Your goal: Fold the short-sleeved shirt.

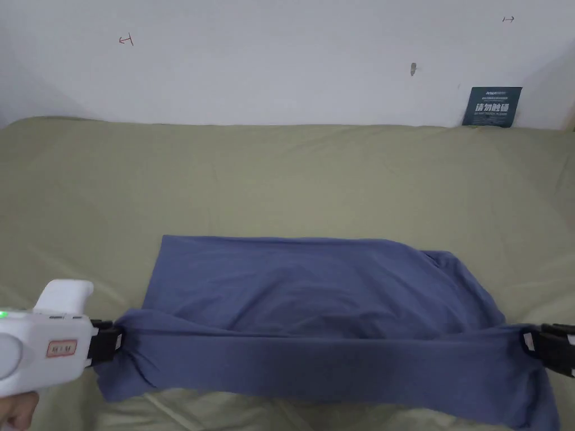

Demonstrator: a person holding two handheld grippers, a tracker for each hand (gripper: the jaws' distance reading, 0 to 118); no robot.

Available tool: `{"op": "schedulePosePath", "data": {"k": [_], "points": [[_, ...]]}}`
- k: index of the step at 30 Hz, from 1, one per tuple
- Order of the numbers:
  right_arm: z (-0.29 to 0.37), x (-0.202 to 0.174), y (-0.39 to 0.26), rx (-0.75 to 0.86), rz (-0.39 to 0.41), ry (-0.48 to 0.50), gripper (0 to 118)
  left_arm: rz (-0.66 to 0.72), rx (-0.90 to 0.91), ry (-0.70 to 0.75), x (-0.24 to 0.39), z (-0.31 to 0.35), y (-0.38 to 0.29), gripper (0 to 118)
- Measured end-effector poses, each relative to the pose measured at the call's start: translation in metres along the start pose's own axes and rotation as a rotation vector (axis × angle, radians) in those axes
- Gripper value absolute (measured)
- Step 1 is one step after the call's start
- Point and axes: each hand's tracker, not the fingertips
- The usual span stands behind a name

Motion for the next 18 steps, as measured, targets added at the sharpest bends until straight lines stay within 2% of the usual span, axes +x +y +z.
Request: {"op": "schedulePosePath", "data": {"k": [6, 11, 12, 13, 14, 15, 16, 18], "points": [[-0.056, 0.005, 0.042, -0.055, 0.004, -0.014, 5, 0.015, -0.039, -0.016, -0.008, -0.044, 0.036, 2], [-0.097, 0.012, 0.05, -0.122, -0.017, -0.027, 5, 0.02, -0.075, -0.026, -0.01, -0.077, 0.049, 2], [-0.103, 0.013, 0.049, -0.132, -0.031, -0.03, 7, 0.022, -0.083, -0.026, -0.01, -0.083, 0.05, 7], [-0.106, 0.017, 0.047, -0.142, -0.052, -0.024, 15, 0.027, -0.087, -0.029, -0.012, -0.089, 0.05, 20], [-0.11, 0.019, 0.046, -0.143, -0.072, -0.031, 42, 0.035, -0.087, -0.024, -0.013, -0.094, 0.05, 51], [-0.111, 0.02, 0.045, -0.146, -0.088, -0.03, 84, 0.041, -0.088, -0.01, -0.013, -0.095, 0.05, 99], [-0.11, 0.023, 0.043, -0.144, -0.104, -0.032, 103, 0.05, -0.083, -0.001, -0.014, -0.097, 0.047, 115], [-0.097, 0.025, 0.035, -0.098, -0.145, -0.039, 106, 0.094, -0.018, 0.006, -0.013, -0.087, 0.039, 115]]}}
